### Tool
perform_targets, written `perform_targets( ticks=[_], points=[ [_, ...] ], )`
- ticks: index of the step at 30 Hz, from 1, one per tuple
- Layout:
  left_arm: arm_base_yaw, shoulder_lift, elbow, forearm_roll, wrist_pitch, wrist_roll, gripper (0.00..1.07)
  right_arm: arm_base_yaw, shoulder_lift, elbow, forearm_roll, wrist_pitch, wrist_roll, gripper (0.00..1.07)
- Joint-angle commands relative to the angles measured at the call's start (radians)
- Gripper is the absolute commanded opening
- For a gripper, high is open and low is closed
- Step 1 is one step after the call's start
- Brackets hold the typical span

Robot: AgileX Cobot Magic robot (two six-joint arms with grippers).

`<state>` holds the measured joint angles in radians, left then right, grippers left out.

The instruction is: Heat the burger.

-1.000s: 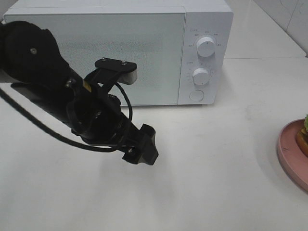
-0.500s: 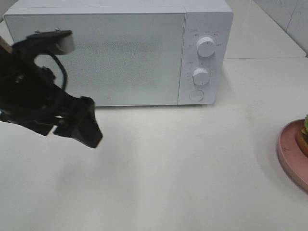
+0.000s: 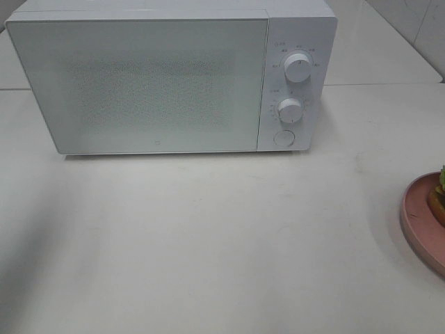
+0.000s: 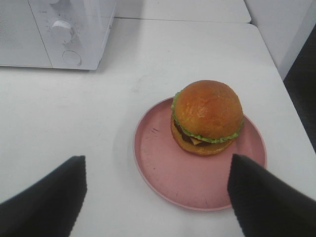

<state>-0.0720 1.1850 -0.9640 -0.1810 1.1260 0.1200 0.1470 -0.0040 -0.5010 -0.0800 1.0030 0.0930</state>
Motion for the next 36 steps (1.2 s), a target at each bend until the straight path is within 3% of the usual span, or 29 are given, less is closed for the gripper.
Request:
perform_targets(
  ticks=[1,5,9,23,36],
  points=[
    [0.052,-0.048,0.034,0.005,0.021,-0.003,0.99,-0.006,-0.032,0.001,-0.004,-0.007,-0.007,0.76],
    [0.115,-0.144,0.124,0.005,0.018,0.0,0.99,-0.006,-0.032,0.001,-0.004,-0.007,-0.007,0.76],
    [0.118,-0.285,0.225,0.005,0.002,0.005,0.99,-0.006,-0.032,0.001,-0.004,-0.007,-0.007,0.76],
    [0.118,-0.658,0.442,0.008,-0.055,0.002,0.99,-0.006,-0.032,0.001,-0.004,-0.007,-0.007,0.76],
    [0.118,-0.988,0.447,0.013,-0.05,-0.003,0.99,-0.006,-0.032,0.001,-0.004,-0.007,-0.007,0.76]
  ],
)
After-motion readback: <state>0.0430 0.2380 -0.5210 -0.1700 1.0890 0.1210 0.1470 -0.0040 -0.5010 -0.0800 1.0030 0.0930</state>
